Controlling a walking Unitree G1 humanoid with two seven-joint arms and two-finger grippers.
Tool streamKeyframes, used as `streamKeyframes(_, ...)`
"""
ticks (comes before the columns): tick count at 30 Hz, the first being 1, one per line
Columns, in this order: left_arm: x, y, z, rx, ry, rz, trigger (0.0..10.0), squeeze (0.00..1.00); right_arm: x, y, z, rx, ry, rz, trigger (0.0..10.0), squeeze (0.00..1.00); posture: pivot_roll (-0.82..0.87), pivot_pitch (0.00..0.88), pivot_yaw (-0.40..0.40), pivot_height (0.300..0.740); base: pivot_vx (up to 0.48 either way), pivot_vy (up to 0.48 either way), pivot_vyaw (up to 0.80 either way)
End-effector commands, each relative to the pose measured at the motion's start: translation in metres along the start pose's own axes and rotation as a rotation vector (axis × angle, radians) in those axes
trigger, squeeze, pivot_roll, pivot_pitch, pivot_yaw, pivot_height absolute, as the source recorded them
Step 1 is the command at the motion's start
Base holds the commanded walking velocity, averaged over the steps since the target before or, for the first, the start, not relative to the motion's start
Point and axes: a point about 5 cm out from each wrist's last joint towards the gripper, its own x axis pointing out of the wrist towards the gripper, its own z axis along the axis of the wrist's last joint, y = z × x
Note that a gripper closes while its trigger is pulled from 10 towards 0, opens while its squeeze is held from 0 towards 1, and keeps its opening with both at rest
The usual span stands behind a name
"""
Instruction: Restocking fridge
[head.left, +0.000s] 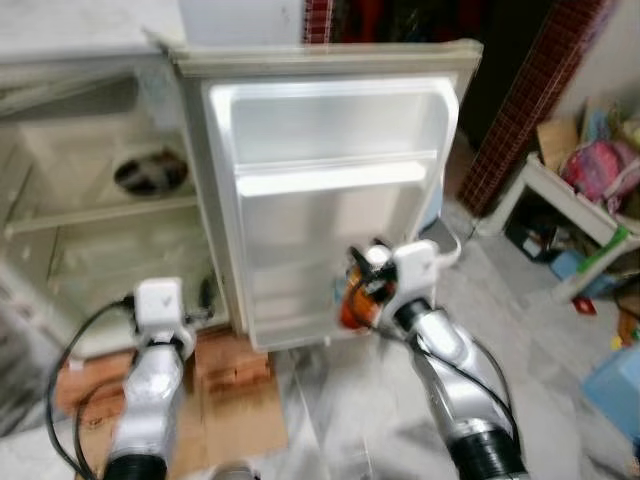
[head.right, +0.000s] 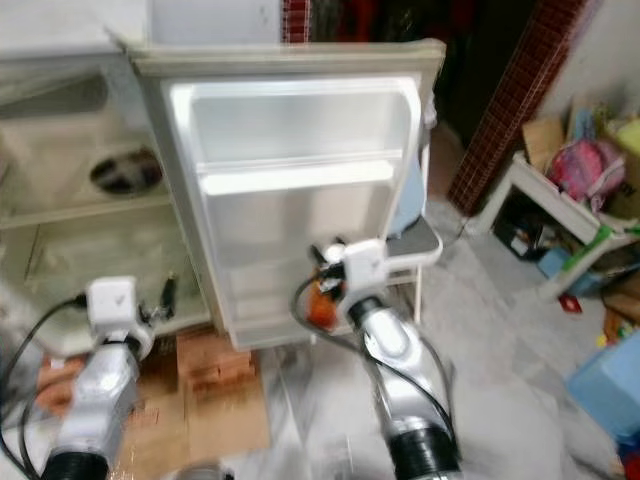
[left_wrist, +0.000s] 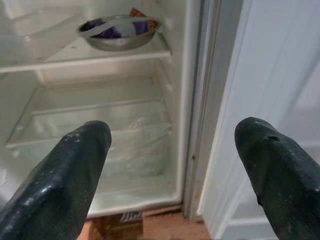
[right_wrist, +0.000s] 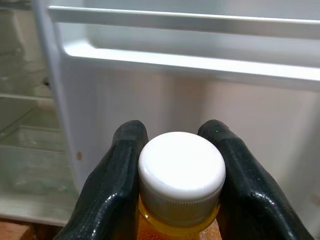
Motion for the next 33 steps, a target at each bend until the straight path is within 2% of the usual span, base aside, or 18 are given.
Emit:
streamKeyframes(1,0.001,-0.0124,0.0002,-0.009,0.001,-0.035,10.0,0.0,-0.0029,-0.0139,0.0046,-0.026,-0.017,-0.04,10.0,0.0,-0.01,0.0,-0.021,0.723,0.322,0.0,0.0)
streamKeyframes(19,0.0015,-0.0144,-0.0002,0.007,0.004,-0.012,10.0,0.0,-0.0017,-0.0129,0.0056,-0.021,-0.025,-0.021,10.0,0.0,-0.01,0.0,-0.025,0.723,0.0,0.0,0.0)
streamKeyframes(30,0.0,-0.0087,-0.0015,0.023,0.01,0.032,10.0,0.0,-0.0011,-0.0107,0.0049,-0.014,-0.025,-0.004,10.0,0.0,0.0,0.0,-0.026,0.665,0.0,0.0,0.0)
streamKeyframes(33,-0.0035,-0.0057,-0.0047,-0.014,0.026,0.041,10.0,0.0,-0.0026,-0.0122,0.0044,-0.02,-0.023,-0.002,10.0,0.0,0.0,0.0,-0.025,0.64,0.0,0.0,0.0)
